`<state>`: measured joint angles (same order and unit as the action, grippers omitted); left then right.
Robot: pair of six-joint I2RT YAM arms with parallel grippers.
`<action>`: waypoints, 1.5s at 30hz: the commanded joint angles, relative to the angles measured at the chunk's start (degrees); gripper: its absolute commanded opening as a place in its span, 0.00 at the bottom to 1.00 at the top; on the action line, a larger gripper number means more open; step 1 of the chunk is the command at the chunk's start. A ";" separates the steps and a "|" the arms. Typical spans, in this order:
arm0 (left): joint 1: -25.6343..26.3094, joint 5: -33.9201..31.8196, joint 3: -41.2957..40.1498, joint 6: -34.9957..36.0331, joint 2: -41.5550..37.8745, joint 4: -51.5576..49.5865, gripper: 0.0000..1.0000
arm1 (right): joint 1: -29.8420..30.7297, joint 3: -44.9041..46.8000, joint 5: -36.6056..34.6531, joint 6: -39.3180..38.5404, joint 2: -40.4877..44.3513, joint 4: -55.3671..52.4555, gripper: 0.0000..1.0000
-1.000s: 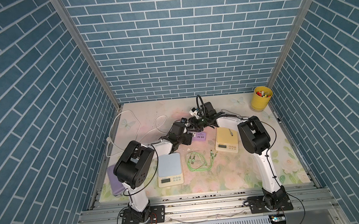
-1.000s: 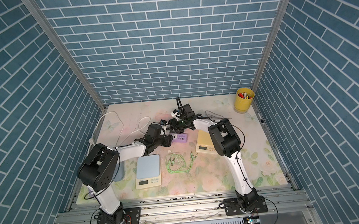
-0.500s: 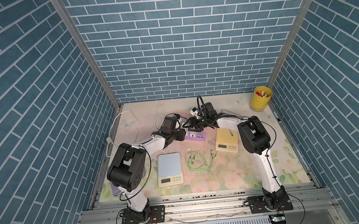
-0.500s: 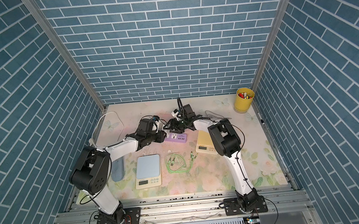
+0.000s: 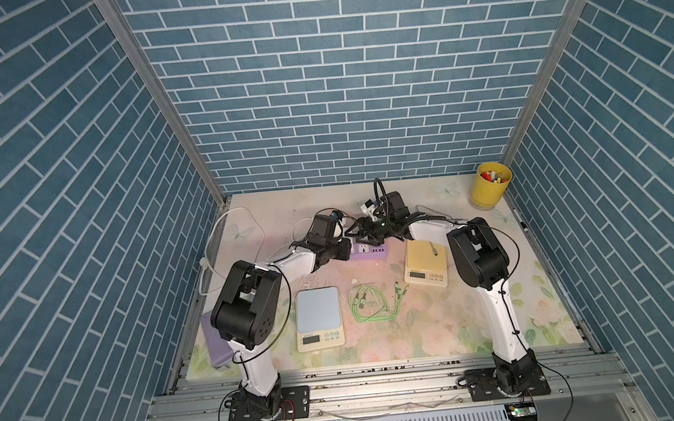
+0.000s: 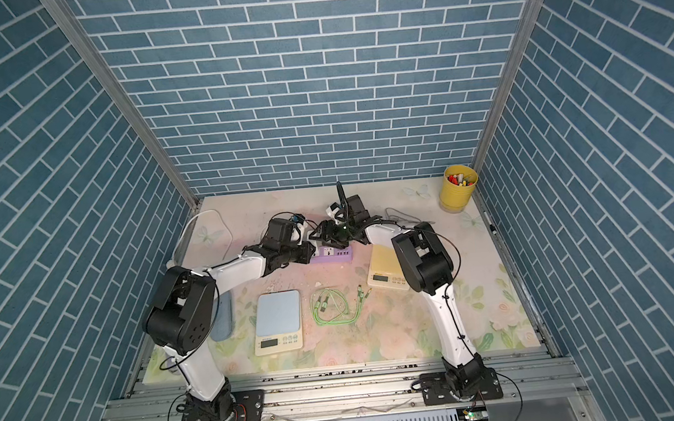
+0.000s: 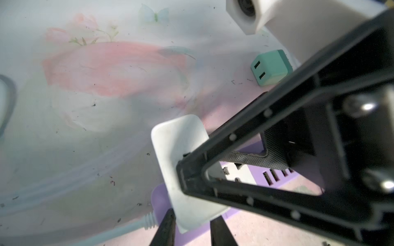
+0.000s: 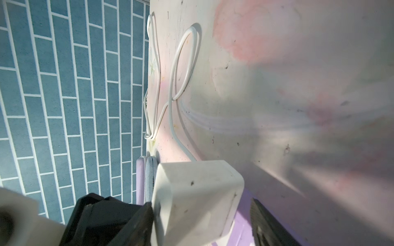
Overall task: Charge the electronic scale
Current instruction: Insert the plug into the socket, then adjust the charging cable at the center of the board.
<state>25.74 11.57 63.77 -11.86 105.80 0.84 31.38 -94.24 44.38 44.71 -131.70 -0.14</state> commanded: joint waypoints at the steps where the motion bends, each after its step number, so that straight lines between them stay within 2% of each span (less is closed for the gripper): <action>1: 0.11 -1.60 0.79 -0.76 1.78 -1.85 0.29 | 0.26 1.31 -6.65 -2.71 -1.22 -11.29 0.75; 7: 0.14 -1.93 -1.61 -0.46 -0.23 -0.31 0.29 | 0.20 0.86 -8.62 -5.18 2.92 -13.95 0.78; 13: 0.36 -2.43 -4.58 1.51 -5.29 0.51 0.43 | 0.42 0.95 -12.12 -8.08 9.25 -16.95 0.81; 18: 0.44 -1.94 -6.58 3.06 -9.39 -0.28 0.47 | 0.44 1.11 -15.46 -9.88 12.78 -19.03 0.81; 24: 0.89 0.31 -9.76 6.44 -15.09 -2.39 0.46 | 0.78 4.43 -19.64 -12.10 18.45 -21.34 0.81; 28: 2.43 1.82 -12.20 11.04 -19.52 -7.25 0.44 | 1.64 11.64 -23.57 -15.27 25.12 -22.58 0.78; 31: 3.23 4.73 -13.87 12.45 -21.61 -10.76 0.37 | 2.88 17.22 -26.56 -17.95 28.86 -25.25 0.74; 34: 6.06 2.53 -15.00 13.44 -23.31 -14.79 0.33 | 4.98 21.66 -28.53 -20.33 30.81 -28.34 0.72; 39: 7.44 -0.42 -19.93 11.55 -27.76 -14.35 0.32 | 11.37 24.60 -34.68 -23.83 29.27 -32.61 0.72; 45: 7.44 -2.41 -23.60 9.87 -34.19 -13.06 0.33 | 17.52 23.54 -44.68 -25.70 24.80 -35.93 0.69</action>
<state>33.15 10.87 40.77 -1.06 74.00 -12.29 47.51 -69.95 7.46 22.35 -104.97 -31.99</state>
